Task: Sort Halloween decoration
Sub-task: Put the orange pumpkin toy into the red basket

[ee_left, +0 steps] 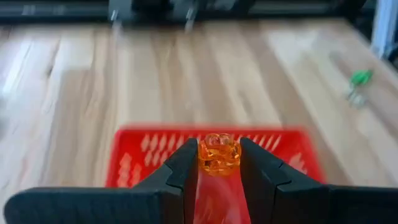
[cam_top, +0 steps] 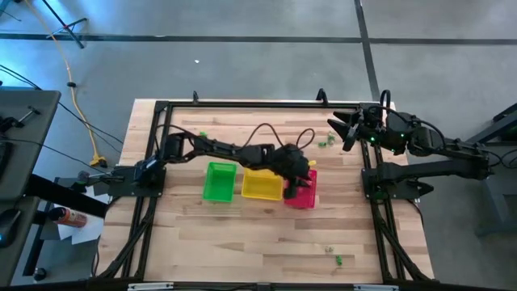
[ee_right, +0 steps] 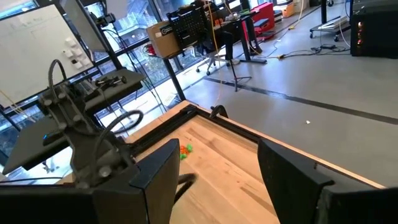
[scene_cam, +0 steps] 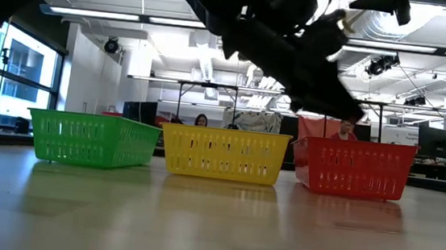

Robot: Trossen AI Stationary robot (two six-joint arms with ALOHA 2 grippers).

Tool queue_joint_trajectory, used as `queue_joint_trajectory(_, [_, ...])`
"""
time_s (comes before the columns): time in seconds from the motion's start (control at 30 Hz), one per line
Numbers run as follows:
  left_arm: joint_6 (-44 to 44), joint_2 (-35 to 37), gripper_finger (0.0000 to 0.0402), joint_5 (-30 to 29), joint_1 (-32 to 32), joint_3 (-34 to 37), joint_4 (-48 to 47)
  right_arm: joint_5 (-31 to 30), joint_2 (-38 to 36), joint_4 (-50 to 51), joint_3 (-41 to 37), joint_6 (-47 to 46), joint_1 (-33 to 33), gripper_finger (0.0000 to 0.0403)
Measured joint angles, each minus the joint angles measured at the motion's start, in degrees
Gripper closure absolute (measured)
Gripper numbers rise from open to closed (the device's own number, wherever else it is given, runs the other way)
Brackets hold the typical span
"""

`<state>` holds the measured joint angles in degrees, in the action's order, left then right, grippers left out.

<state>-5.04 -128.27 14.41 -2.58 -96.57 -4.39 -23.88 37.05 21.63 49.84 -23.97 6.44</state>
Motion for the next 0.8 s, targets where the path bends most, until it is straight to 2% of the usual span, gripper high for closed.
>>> queue_joint_trajectory(0.1, [-0.8, 0.05, 0.032, -0.09, -0.96, 0.04, -4.27, -0.07, 0.1, 0.0, 0.0, 0.0, 0.0, 0.019])
queue_joint_trajectory(0.23, [0.31, 0.05, 0.0303, 0.1, -1.25, 0.09, -4.73, -0.09, 0.26, 0.02, 0.0, 0.0, 0.0, 0.019])
queue_joint_trajectory(0.4, [0.29, 0.05, 0.0247, 0.04, -0.61, 0.09, -4.8, -0.09, 0.82, 0.04, 0.0, 0.0, 0.0, 0.019])
queue_joint_trajectory(0.57, [0.29, 0.07, 0.0193, -2.77, -0.25, 0.03, -4.94, -0.07, 1.21, 0.09, 0.0, -0.01, 0.0, 0.019])
queue_joint_trajectory(0.67, [-0.12, 1.8, 0.0176, -3.03, -0.81, -0.6, -8.81, -0.09, 1.19, 0.07, 0.0, 0.0, 0.0, 0.019])
queue_joint_trajectory(0.8, [-0.97, 7.65, 0.0173, -3.25, -2.6, -0.9, -17.05, -0.09, 1.08, 0.02, 0.0, 0.54, 0.02, 0.019])
